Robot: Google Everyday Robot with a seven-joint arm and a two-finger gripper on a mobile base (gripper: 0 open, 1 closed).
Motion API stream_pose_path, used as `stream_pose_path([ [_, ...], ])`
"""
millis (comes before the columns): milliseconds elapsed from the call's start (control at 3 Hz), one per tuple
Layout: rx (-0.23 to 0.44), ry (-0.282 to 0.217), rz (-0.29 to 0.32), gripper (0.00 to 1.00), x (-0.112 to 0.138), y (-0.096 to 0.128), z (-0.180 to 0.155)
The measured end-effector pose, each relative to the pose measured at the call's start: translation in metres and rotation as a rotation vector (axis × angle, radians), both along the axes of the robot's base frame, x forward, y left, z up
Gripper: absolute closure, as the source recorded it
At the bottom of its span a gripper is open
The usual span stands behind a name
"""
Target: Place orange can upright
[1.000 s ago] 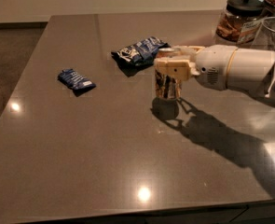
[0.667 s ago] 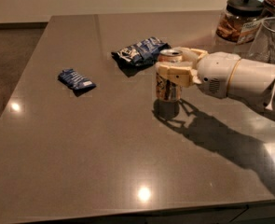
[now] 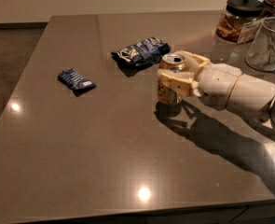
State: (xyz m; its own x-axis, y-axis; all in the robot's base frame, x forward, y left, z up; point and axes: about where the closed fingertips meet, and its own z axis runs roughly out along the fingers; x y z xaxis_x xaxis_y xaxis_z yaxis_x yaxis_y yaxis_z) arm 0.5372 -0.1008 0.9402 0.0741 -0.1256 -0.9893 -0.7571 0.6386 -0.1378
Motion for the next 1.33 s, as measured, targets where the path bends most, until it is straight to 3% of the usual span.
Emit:
stream_pose_path([
  [333, -0.015, -0.069, -0.042, 0.82, -0.0022, -0.0012, -0.0024],
  [667, -0.026, -0.105, -0.069, 0.59, -0.0037, -0.0052, -0.0048],
  [1000, -0.041, -0.129, -0.084, 0.28, -0.0058, -0.0089, -0.0061],
  [1333, -0.040, -0.128, -0.080, 0.05, -0.0057, -0.0066, -0.0055],
])
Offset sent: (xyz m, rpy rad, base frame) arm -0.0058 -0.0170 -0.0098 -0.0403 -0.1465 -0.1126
